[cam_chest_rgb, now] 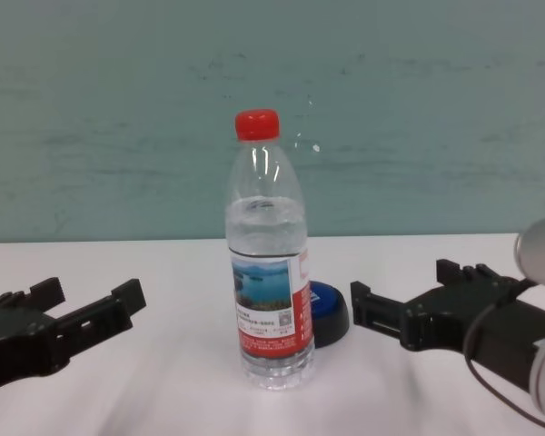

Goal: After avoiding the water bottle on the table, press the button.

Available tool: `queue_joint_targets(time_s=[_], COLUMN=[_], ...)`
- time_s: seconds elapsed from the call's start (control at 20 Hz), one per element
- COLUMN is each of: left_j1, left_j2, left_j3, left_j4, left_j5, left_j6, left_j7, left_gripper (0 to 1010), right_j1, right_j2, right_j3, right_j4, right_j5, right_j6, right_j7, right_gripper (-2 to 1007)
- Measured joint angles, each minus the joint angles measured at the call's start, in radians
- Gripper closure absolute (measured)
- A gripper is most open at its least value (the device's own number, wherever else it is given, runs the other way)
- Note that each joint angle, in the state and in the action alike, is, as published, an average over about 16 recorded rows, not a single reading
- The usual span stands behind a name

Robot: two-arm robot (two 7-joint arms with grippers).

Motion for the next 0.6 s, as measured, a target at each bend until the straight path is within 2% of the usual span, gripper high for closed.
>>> queue_joint_targets(time_s=[0.6], left_j1=[0.000], left_j2=[0.000], left_j3=[0.000], left_j4=[0.000], left_j5=[0.000], left_j6=[0.000], left_j7=[0.000], left_gripper=[0], right_j1=[0.002], right_j2=[0.002], right_j3=[-0.001], right_j4=[0.001], right_j5=[0.001], right_j6=[-0.001], right_j7=[0.001], right_gripper=[1])
